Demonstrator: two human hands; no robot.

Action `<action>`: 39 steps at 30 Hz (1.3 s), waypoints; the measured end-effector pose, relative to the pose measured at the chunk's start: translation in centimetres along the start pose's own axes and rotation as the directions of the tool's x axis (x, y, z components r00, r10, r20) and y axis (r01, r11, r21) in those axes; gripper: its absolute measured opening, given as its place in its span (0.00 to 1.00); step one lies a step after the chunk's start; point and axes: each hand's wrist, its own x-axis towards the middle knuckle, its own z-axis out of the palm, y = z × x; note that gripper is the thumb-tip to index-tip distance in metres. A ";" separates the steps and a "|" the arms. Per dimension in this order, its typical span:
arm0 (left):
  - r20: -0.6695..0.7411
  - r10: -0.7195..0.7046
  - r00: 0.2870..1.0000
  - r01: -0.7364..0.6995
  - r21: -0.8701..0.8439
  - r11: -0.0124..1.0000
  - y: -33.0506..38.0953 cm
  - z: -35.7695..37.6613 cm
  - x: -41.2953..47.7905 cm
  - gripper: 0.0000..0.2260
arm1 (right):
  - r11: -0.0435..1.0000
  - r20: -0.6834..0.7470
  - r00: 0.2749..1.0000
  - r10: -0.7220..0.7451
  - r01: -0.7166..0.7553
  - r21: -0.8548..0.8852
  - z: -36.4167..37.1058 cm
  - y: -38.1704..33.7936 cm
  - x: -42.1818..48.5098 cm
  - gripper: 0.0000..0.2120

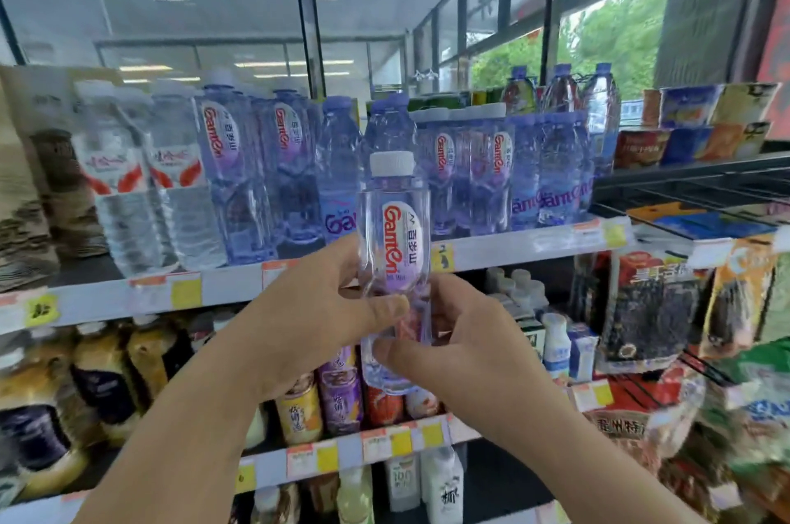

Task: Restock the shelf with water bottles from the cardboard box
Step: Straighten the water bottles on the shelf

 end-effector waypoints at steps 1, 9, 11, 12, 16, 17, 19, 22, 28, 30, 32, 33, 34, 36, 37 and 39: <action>-0.004 -0.003 1.000 0.003 0.010 1.000 0.0 0.3 0.7 0.13 | 1.000 0.004 1.000 -0.002 0.002 -0.012 -0.5 0.3 0.6 0.17; -0.055 0.007 0.998 -0.006 0.015 1.000 1.2 4.1 8.1 0.14 | 0.999 -0.044 0.999 -0.012 0.011 -0.040 -6.1 3.1 5.8 0.14; -0.127 0.029 0.992 -0.024 0.037 0.999 1.6 4.8 9.5 0.14 | 0.996 -0.076 0.997 -0.014 0.007 -0.090 -7.2 3.3 7.4 0.13; -0.176 0.039 0.984 -0.030 0.057 0.998 1.7 5.0 10.1 0.16 | 0.993 -0.101 0.994 -0.027 0.015 -0.119 -7.6 3.4 8.2 0.13; -0.345 0.041 0.938 -0.003 0.111 0.994 2.1 4.9 11.4 0.34 | 0.962 -0.203 0.973 -0.105 0.048 -0.269 -8.3 3.1 11.6 0.10; -0.354 0.037 0.935 0.002 0.110 0.994 2.1 4.8 11.6 0.36 | 0.955 -0.213 0.971 -0.110 0.043 -0.294 -8.2 3.0 12.2 0.09; -0.360 0.053 0.931 -0.006 0.131 0.991 2.2 4.9 11.7 0.33 | 0.943 -0.230 0.967 -0.109 0.027 -0.330 -7.8 3.2 13.2 0.10; -0.331 0.087 0.940 -0.019 0.202 0.979 2.1 4.9 11.9 0.23 | 0.935 -0.266 0.959 -0.095 -0.006 -0.354 -7.1 3.7 13.9 0.09; -0.305 0.175 0.936 -0.044 0.393 0.919 1.7 4.4 13.1 0.20 | 0.904 -0.330 0.940 -0.081 -0.070 -0.422 -6.5 3.9 14.4 0.14; -0.296 0.194 0.935 -0.051 0.429 0.902 1.6 4.5 13.4 0.21 | 0.865 -0.330 0.941 -0.076 -0.103 -0.492 -6.5 3.8 14.5 0.14; -0.290 0.194 0.937 -0.050 0.440 0.897 1.5 4.6 13.8 0.21 | 0.825 -0.327 0.941 -0.086 -0.117 -0.554 -6.5 3.5 14.7 0.12; -0.291 0.199 0.936 -0.050 0.449 0.892 1.4 4.8 14.0 0.20 | 0.806 -0.324 0.941 -0.093 -0.120 -0.580 -6.4 3.4 14.8 0.11; -0.299 0.204 0.932 -0.050 0.452 0.891 1.2 4.9 14.1 0.19 | 0.790 -0.326 0.940 -0.100 -0.124 -0.600 -6.2 3.3 14.8 0.10; -0.314 0.207 0.927 -0.051 0.440 0.897 1.0 5.0 14.2 0.18 | 0.770 -0.340 0.934 -0.113 -0.134 -0.623 -5.9 3.2 14.8 0.10; -0.316 0.206 0.926 -0.051 0.435 0.899 1.0 5.2 14.2 0.19 | 0.762 -0.347 0.929 -0.125 -0.134 -0.633 -5.7 3.2 14.7 0.10; -0.316 0.214 0.924 -0.057 0.441 0.896 0.9 5.4 14.1 0.16 | 0.752 -0.361 0.919 -0.161 -0.123 -0.648 -5.3 3.6 14.7 0.12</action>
